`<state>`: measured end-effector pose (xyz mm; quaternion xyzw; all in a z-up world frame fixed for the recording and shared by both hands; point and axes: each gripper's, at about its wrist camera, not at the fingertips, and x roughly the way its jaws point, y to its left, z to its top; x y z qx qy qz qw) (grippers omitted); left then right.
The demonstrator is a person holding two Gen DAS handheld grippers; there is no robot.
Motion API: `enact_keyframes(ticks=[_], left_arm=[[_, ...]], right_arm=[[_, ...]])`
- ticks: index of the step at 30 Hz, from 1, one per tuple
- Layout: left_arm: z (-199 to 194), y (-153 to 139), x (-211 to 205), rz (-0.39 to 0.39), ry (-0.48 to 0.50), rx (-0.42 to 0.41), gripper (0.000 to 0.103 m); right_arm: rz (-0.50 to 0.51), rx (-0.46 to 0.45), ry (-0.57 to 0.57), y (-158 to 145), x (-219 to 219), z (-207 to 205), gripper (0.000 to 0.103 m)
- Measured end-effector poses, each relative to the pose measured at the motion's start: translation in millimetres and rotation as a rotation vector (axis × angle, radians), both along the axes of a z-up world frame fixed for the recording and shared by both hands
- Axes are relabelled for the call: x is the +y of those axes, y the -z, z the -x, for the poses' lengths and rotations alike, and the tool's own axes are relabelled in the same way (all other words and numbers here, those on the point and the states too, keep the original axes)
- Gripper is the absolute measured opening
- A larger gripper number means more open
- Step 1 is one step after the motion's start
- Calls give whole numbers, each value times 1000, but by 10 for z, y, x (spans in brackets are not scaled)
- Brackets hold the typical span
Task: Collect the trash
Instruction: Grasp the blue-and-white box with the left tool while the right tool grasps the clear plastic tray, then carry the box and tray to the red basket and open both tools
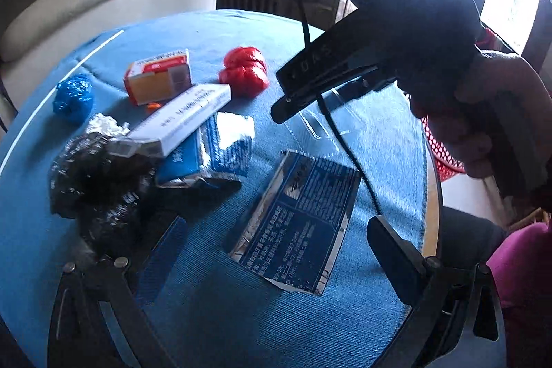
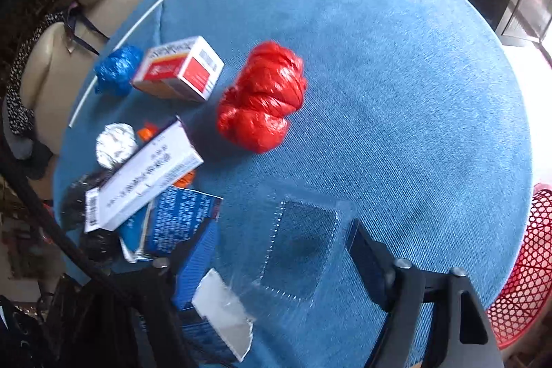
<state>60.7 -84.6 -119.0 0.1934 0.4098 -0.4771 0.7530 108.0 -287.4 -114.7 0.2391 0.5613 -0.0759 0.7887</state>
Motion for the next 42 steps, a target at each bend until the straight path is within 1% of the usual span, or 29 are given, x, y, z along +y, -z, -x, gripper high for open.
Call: enact_keyframes(ticks=[3, 4, 5, 6, 7, 8, 9, 12, 13, 15, 19, 22, 23, 25, 26, 29, 32, 33, 34, 38, 42], left_arm=[[43, 30, -18, -18, 13, -15, 103], [57, 45, -35, -23, 17, -24, 101], [61, 65, -49, -26, 18, -29, 93], [59, 84, -72, -31, 16, -29, 89], [54, 104, -91, -39, 11, -22, 81], [42, 127, -107, -47, 5, -15, 74], [39, 151, -137, -61, -5, -19, 71], [69, 140, -182, -70, -27, -50, 68], [75, 124, -201, -62, -39, -44, 67], [110, 70, -179, -37, -66, -41, 65], [260, -66, -192, 8, -108, -38, 62], [386, -151, -392, 30, -96, -62, 61], [448, -123, -450, 34, -87, -69, 59], [540, -186, -609, 42, -58, -76, 56], [586, -210, -619, 45, -45, -81, 55], [731, -293, -860, 52, 9, -94, 54], [867, -321, -1099, 29, 56, -150, 48], [861, -307, -1144, 24, 61, -152, 47], [850, -304, -1176, 25, 61, -141, 45], [763, -295, -1238, 39, 44, -96, 45], [781, -304, -1159, 27, 44, -103, 47]], right_arm=[[14, -30, -28, 6, 3, -13, 59], [18, -42, -36, 0, -2, 1, 56], [18, -59, -50, -4, 1, 28, 56], [12, -72, -59, -16, -38, 85, 56], [11, -79, -63, -24, -62, 121, 56], [7, -90, -63, -39, -102, 169, 56], [-2, -107, -64, -50, -140, 216, 56], [-22, -143, -59, -127, -299, 399, 56], [-37, -166, -53, -161, -372, 480, 56], [-36, -176, -44, -295, -491, 607, 56], [-51, -257, -24, -430, -749, 919, 56], [-24, -316, 2, -486, -934, 1228, 56], [-28, -334, 17, -499, -1033, 1356, 56], [-31, -360, 48, -505, -1197, 1551, 56], [-23, -369, 70, -500, -1287, 1658, 56], [-11, -389, 135, -512, -1594, 1998, 56], [-3, -395, 210, -492, -1874, 2317, 56], [-2, -394, 231, -475, -1951, 2416, 56], [-2, -392, 252, -450, -2022, 2508, 56], [-7, -376, 298, -340, -2193, 2777, 56], [-21, -369, 305, -260, -2220, 2809, 56]])
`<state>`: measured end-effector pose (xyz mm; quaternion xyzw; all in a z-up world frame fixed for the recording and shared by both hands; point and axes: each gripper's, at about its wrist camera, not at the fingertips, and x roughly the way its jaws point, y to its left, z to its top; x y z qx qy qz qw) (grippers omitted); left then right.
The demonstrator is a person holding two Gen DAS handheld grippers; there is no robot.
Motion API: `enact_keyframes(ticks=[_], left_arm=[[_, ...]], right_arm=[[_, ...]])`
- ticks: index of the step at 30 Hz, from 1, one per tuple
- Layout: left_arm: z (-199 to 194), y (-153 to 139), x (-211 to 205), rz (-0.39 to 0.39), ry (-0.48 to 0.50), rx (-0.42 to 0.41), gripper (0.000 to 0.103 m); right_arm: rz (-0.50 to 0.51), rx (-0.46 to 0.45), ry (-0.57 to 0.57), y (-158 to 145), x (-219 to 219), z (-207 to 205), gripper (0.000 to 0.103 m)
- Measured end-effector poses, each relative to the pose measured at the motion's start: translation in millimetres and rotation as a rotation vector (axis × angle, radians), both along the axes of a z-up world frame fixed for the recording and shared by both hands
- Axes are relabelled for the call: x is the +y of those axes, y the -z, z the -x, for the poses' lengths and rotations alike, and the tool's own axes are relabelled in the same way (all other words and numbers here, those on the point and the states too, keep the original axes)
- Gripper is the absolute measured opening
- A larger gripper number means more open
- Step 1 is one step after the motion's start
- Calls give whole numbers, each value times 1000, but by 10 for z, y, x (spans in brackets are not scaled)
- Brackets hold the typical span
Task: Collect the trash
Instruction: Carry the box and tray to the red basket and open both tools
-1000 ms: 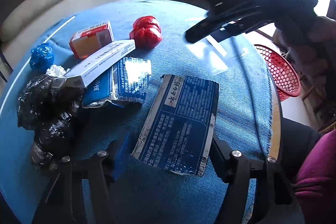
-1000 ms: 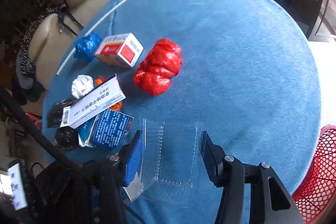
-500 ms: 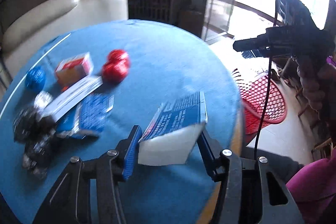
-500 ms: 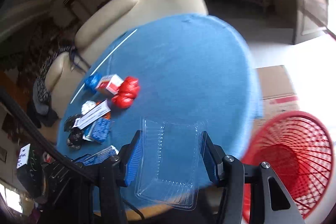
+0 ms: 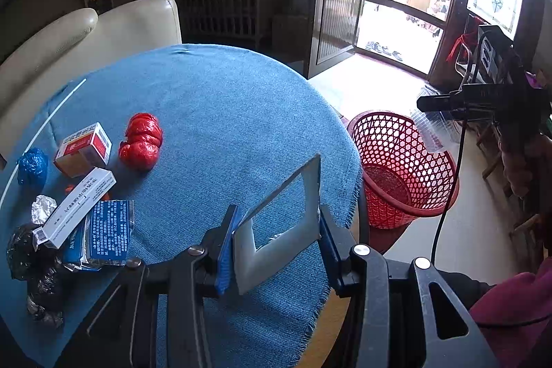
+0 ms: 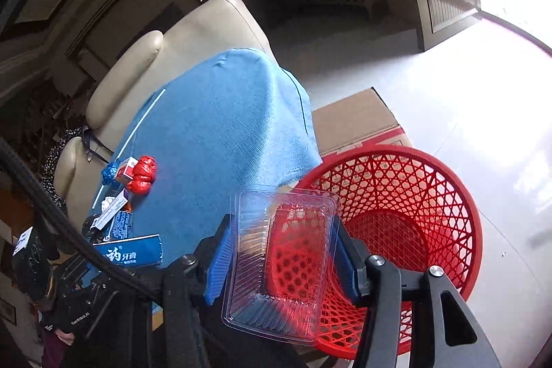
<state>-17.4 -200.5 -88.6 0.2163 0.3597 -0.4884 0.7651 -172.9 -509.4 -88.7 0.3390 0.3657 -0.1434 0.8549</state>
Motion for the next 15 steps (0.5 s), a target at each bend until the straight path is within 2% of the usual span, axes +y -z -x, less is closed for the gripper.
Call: enact_keyframes(ticks=[6, 12, 13, 15], left_arm=[[-55, 5, 78, 19, -29, 13, 44], [-51, -23, 71, 37, -41, 5, 30], [-56, -32, 70, 41, -45, 0, 22], [-82, -48, 71, 44, -62, 1, 19]], right_arm=[[4, -14, -16, 8, 42, -61, 56], [11, -16, -11, -9, 55, -71, 56], [9, -16, -7, -5, 46, -66, 56], [8, -17, 1, 0, 26, -51, 56]])
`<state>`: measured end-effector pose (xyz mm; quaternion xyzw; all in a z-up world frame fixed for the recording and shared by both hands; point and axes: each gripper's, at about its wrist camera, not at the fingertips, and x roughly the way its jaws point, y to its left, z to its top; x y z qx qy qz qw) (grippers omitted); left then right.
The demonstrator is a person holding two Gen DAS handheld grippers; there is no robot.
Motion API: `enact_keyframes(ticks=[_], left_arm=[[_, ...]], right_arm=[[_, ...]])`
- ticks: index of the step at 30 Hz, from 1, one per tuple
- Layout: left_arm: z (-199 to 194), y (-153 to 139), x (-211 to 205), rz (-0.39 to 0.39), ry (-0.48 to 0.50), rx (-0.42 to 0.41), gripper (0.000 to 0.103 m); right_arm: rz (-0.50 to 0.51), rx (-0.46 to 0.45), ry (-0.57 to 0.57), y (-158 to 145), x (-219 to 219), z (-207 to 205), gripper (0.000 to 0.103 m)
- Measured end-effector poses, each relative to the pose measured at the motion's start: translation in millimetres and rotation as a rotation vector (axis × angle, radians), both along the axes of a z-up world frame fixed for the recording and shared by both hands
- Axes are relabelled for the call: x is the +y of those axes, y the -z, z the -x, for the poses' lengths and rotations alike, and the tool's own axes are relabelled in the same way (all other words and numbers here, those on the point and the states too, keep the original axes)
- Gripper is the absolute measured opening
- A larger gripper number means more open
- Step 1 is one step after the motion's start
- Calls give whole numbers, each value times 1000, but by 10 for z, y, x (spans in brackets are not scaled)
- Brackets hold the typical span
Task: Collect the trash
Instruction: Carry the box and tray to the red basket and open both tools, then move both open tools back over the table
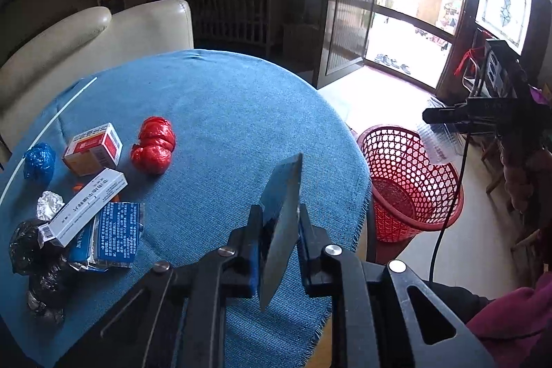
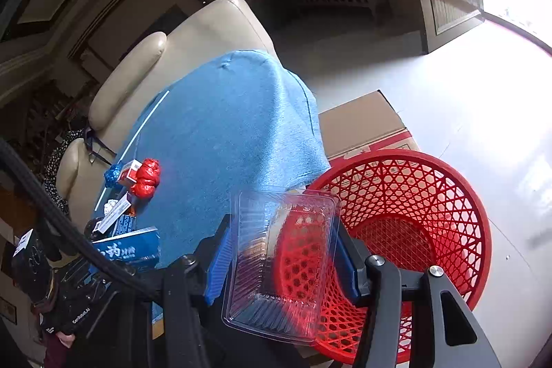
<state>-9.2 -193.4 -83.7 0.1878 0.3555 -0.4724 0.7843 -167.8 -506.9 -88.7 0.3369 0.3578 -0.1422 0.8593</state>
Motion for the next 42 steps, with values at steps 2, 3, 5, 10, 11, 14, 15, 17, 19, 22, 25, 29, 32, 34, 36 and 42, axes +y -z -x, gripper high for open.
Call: enact_keyframes(ticks=[2, 3, 5, 10, 11, 14, 15, 17, 19, 22, 25, 29, 32, 34, 36, 42], left_arm=[[-35, -24, 6, 14, -3, 21, 18], [-27, -38, 8, 20, -2, 21, 18], [5, -76, -19, 23, 6, 10, 18], [199, -230, -250, 66, 91, 40, 18], [265, -257, -336, 69, 116, 42, 18], [447, -295, -608, 70, 182, 48, 19], [507, -298, -716, 73, 206, 61, 19], [610, -285, -917, 67, 242, 76, 22], [720, -256, -1111, 52, 272, 75, 26], [814, -194, -1362, 34, 292, 85, 39], [858, -120, -1555, 8, 305, 95, 52], [844, -103, -1623, -1, 300, 83, 56], [725, -145, -1511, 4, 270, 76, 56], [592, -189, -1372, 16, 234, 77, 56], [461, -234, -1154, 27, 175, 64, 59], [64, -266, -373, 51, -41, 36, 63]], right_arm=[[-2, -3, 6, -2, -27, 19, 56], [0, -5, 12, -3, -42, 35, 56], [-1, -9, 19, -9, -79, 56, 56], [-5, -20, 50, -16, -194, 166, 56], [-3, -21, 57, -19, -224, 199, 56], [0, -20, 89, -16, -331, 306, 57], [-6, -21, 102, -6, -375, 350, 57], [-16, -21, 122, 16, -444, 425, 59], [-24, -17, 135, 43, -495, 493, 60], [-42, -21, 142, 86, -546, 580, 61], [-74, -9, 142, 152, -588, 606, 63], [-119, -17, 166, 226, -657, 661, 69], [-112, -23, 186, 237, -705, 695, 69], [-97, -4, 226, 262, -755, 725, 69], [-93, 24, 293, 329, -835, 777, 69], [-153, 105, 408, 739, -1064, 800, 71]])
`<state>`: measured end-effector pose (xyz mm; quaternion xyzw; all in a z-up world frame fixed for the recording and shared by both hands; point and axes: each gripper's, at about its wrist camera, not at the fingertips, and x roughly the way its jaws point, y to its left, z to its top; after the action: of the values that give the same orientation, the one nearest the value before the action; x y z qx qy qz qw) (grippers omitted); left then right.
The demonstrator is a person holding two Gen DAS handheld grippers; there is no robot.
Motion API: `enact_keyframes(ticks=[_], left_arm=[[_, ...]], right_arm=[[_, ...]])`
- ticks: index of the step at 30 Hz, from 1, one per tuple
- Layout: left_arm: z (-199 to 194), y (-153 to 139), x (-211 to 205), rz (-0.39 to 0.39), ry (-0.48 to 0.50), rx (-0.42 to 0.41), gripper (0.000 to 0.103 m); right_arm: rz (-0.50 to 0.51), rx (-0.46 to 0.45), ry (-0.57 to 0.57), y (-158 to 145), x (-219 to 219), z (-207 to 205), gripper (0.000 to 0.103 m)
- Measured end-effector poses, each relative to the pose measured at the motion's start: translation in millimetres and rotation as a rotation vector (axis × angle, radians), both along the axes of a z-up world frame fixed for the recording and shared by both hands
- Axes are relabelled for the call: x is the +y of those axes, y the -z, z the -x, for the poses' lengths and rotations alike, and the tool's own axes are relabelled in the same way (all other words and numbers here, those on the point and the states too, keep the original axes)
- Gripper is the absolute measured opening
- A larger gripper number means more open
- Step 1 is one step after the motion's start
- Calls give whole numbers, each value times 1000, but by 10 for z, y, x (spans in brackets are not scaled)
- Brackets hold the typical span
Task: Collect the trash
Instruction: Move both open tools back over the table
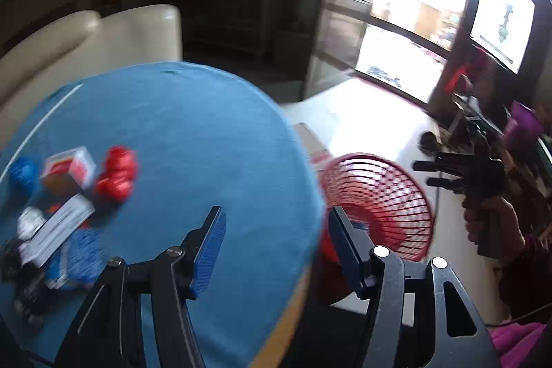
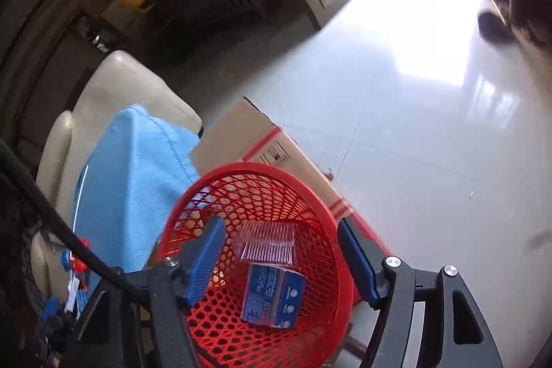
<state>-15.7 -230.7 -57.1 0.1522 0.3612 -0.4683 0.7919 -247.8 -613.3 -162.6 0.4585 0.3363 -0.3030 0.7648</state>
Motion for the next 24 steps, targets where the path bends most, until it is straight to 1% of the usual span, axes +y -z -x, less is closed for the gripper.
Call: enact_keyframes(ticks=[3, 4, 7, 10, 12, 15, 16, 19, 20, 22, 24], left_arm=[[-166, -24, 460, -6, -130, -40, 65], [-231, -39, 627, -2, -173, -45, 68], [-384, -61, 1041, -6, -287, -75, 70], [-554, -87, 1372, -10, -389, -90, 70], [-655, -96, 1557, -2, -446, -88, 70], [-742, -88, 1776, 5, -515, -101, 71], [-772, -81, 1832, 5, -532, -103, 73], [-833, -30, 1945, 6, -561, -102, 74], [-840, -10, 1962, 7, -564, -103, 74], [-899, 38, 1985, 12, -562, -100, 74], [-928, 65, 2014, 8, -551, -106, 74]], right_arm=[[-32, 9, 32, 156, -2, -68, 73], [-10, 21, 40, 145, 23, -95, 74], [-9, 37, 11, 142, 78, -195, 74], [-51, 38, -36, 161, 219, -260, 74], [-64, 43, -72, 147, 352, -304, 74], [-60, 71, -90, 101, 441, -327, 74], [-45, 82, -84, 71, 442, -305, 74], [136, 156, 5, -212, 368, -207, 74], [189, 152, 33, -348, 338, -186, 74], [227, 95, 39, -573, 305, -223, 74], [250, 30, -10, -791, 336, -364, 74]])
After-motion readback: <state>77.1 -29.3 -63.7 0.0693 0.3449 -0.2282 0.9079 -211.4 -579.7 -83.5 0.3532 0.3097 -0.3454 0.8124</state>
